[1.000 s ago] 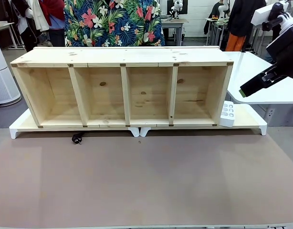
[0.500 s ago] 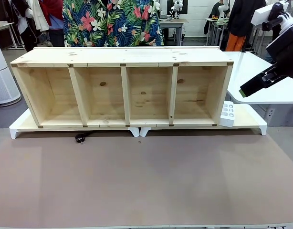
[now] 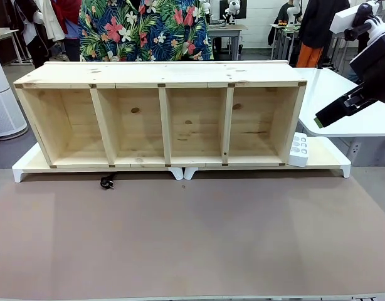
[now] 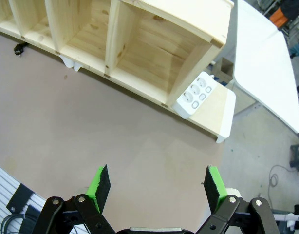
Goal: Perform cable management.
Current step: When the cord part of the Power Cable appears at the lower middle area of the table and stops, grasp the cord part of the Power Cable.
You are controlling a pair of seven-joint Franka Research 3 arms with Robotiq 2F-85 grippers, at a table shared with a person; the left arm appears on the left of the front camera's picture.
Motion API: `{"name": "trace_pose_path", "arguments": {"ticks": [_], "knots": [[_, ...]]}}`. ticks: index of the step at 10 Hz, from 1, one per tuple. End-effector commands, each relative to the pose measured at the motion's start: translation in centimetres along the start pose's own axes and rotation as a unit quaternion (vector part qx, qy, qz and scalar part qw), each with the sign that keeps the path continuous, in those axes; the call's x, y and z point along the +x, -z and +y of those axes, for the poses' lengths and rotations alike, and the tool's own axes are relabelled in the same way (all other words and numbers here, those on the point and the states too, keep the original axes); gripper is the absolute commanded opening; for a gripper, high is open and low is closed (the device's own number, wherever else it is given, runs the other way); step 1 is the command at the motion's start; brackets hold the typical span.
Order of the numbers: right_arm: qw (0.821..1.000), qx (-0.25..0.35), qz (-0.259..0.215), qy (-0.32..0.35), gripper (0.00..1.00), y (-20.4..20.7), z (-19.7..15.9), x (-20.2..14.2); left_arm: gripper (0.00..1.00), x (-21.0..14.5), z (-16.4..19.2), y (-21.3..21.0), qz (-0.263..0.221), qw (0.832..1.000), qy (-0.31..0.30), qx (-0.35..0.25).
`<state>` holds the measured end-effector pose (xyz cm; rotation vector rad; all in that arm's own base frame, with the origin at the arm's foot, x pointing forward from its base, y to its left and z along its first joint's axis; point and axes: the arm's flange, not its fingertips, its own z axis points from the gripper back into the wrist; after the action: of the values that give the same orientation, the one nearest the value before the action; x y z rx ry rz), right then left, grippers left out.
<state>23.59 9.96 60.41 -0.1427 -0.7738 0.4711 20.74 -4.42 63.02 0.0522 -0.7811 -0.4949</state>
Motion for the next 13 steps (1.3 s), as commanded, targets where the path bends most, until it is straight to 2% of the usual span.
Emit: {"name": "trace_pose_path", "arguments": {"ticks": [1, 13], "knots": [[1.0, -0.001, 0.0, 0.0, 1.0, -0.03, 0.04, -0.01, 1.0, -0.03, -0.03, -0.15, -0.002, 1.0, -0.003, 0.001], [1.0, -0.001, 0.0, 0.0, 1.0, -0.03, 0.04, -0.01, 1.0, -0.03, -0.03, -0.15, -0.002, 1.0, -0.003, 0.001]]}}
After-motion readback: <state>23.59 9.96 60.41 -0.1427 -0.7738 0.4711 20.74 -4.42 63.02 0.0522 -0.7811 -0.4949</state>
